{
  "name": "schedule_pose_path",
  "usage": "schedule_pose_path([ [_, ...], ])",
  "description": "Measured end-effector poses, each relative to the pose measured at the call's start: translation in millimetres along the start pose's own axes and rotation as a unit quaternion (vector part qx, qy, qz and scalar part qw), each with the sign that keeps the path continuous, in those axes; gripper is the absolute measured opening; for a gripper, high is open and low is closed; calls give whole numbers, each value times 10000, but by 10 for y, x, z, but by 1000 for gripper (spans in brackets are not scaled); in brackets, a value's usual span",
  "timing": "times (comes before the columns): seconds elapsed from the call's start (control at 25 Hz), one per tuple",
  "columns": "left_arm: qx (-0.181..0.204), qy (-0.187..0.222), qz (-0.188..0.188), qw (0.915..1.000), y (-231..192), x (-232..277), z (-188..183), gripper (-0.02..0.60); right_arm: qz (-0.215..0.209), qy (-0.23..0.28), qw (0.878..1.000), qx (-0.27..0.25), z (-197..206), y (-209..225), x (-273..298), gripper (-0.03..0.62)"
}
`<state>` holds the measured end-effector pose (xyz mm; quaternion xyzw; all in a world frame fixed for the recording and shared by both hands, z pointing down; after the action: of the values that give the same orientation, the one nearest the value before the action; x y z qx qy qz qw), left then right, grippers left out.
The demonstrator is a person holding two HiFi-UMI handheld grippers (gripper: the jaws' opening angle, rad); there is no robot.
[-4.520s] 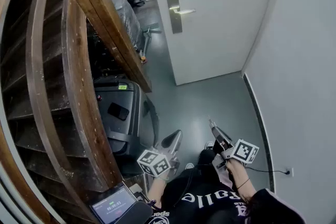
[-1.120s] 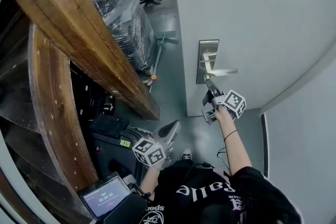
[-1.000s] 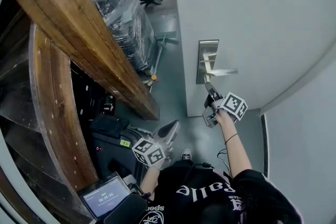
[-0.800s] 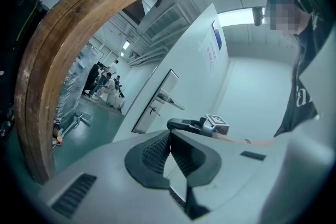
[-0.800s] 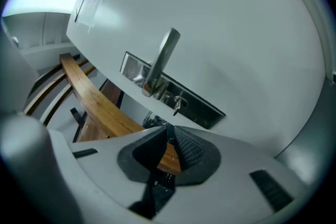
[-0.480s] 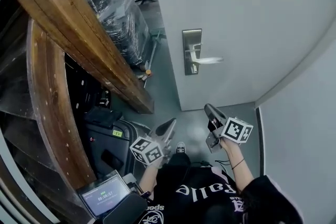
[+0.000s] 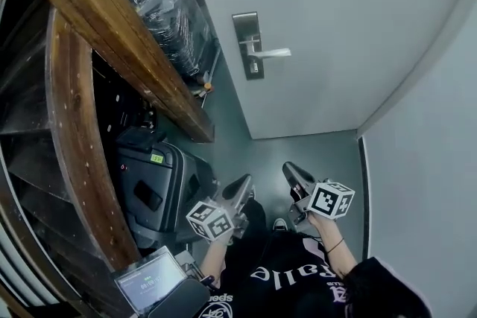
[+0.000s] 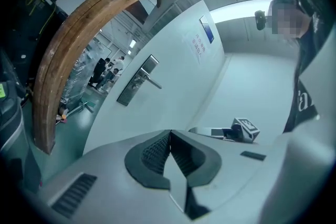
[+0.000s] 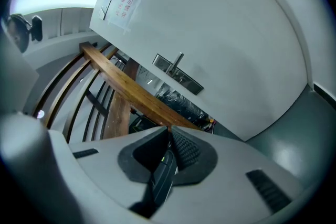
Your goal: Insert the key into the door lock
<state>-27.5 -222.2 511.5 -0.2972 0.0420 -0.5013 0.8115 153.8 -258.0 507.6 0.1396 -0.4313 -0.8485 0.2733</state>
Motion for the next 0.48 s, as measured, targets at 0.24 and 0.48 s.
schedule_pose_path([
  [0.24,16,-211,-265,9994,281,-532,346,6,-121,-451,9989,2,429,-220,-350,34],
  [0.48,33,58,-525,9986,177,-915,387,5,-156,-595,9981,63,784,-323,-552,34],
])
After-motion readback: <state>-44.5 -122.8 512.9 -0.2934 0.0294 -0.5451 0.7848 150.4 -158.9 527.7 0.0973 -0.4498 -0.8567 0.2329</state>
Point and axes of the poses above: the fingertips, and each gripper's own axes: x forward along the fingers, y to its right, z out of its underside, the point moved 6 cm from there along -x, backward along the fingers, and after that the axes turned 14 degrees about -z, right-handed, at the moved point
